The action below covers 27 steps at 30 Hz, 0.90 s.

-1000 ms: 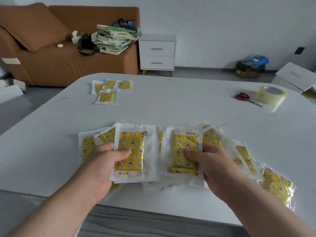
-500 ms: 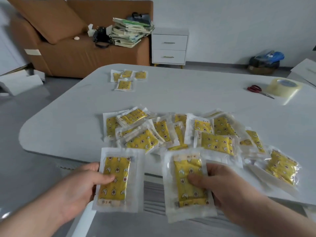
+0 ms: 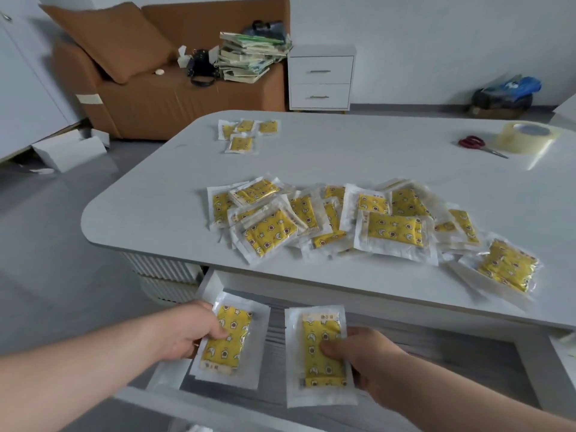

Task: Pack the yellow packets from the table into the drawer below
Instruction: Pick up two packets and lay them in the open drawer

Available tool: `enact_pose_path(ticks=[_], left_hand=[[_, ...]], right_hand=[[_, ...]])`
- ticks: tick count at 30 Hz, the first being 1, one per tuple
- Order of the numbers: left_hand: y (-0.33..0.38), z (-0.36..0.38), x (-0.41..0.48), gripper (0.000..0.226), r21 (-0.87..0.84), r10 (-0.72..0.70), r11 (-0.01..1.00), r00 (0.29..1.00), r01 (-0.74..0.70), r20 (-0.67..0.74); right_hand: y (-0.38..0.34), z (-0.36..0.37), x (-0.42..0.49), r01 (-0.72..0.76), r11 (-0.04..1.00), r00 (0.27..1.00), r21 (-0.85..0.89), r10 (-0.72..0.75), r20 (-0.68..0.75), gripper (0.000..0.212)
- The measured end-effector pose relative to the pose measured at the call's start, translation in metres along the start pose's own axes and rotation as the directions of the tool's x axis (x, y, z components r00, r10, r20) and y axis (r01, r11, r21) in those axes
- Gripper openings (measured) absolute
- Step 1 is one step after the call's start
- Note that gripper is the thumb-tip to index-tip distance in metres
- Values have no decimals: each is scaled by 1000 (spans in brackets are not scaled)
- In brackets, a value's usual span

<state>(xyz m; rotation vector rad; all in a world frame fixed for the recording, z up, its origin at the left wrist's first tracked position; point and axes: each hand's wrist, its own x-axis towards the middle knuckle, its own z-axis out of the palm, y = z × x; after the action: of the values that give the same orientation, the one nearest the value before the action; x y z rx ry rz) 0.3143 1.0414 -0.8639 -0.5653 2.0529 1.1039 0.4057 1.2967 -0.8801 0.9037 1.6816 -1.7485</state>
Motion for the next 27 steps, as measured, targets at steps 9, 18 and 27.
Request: enact_pose_path(ticks=[9,18,27], left_hand=[[-4,19,71,44,273,151,959,958,-81,-243],[-8,19,70,35,663,403,724,898,-193,-178],[-3,12,58,39,952,613,202,788,-229,60]], right_hand=[[0,53,84,-18,999,992,-42,12,-124,10],[6,59,97,85,939,960,-332,-166,-224,8],[-6,44,91,69,795,963,-602,-210,-168,30]])
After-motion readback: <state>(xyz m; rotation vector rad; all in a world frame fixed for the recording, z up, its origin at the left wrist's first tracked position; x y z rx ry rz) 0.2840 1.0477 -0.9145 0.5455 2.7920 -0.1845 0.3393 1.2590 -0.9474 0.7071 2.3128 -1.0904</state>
